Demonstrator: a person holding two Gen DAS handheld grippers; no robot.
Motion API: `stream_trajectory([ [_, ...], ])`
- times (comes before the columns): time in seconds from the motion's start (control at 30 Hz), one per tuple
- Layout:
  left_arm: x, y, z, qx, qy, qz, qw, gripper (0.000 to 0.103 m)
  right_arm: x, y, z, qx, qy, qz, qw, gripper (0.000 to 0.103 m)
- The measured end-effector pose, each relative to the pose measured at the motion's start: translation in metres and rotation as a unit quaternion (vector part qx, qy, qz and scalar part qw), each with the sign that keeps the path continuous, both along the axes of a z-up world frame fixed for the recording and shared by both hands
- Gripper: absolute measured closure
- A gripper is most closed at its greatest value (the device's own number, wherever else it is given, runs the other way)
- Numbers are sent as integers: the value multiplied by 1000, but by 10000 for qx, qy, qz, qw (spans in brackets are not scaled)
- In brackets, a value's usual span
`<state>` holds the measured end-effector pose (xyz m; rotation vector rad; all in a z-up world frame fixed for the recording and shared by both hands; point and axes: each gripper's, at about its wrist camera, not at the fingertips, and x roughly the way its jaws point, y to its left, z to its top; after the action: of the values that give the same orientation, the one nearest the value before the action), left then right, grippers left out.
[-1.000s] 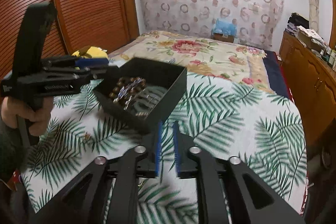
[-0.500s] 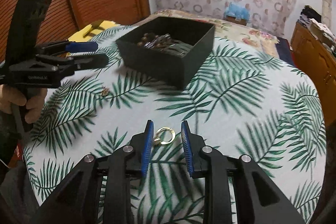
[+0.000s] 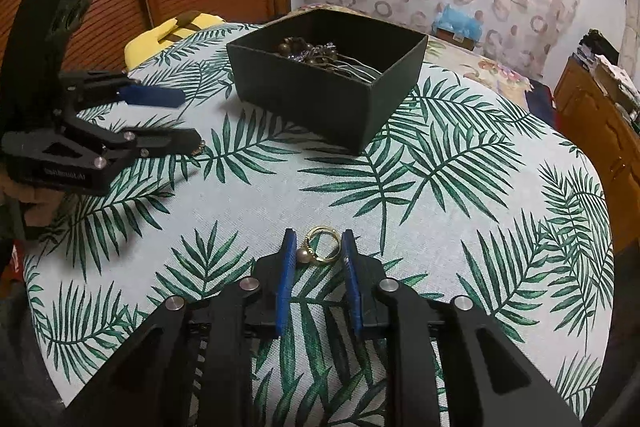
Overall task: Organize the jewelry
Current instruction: 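Grasp the gold ring with the right tool while the left tool grasps the gold flower brooch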
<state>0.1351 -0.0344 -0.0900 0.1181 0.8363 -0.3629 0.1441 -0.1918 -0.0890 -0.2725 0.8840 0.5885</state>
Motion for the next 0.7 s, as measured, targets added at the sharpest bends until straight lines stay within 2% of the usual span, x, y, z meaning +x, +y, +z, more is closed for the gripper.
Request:
stream_trajectory([
  [0.03,-1,-2,-1,13,27,-33,10000,47,0,-1,2,34,-16,-5,10000,90],
  [0.13,0,-4,-3,13,106,-71,9999,63,4,-3,4,80,-51,-54,9999,91],
  [0.3,-1,-8,-6,28,153,-142,9998,67,6,-5,5,97,-78,-35,9999,91],
  [0.4,-1,-10,-8,57,147,-153,9998,74,6,-6,7,159,-104,-57,9998,91],
  [0.5,0,-10,-9,47,144,-149,9998,89,7,-8,10,215,-138,-70,9996,91],
  [0.7,2,-8,-4,-9,84,-135,9999,89,9,-9,17,277,-227,-55,9993,91],
])
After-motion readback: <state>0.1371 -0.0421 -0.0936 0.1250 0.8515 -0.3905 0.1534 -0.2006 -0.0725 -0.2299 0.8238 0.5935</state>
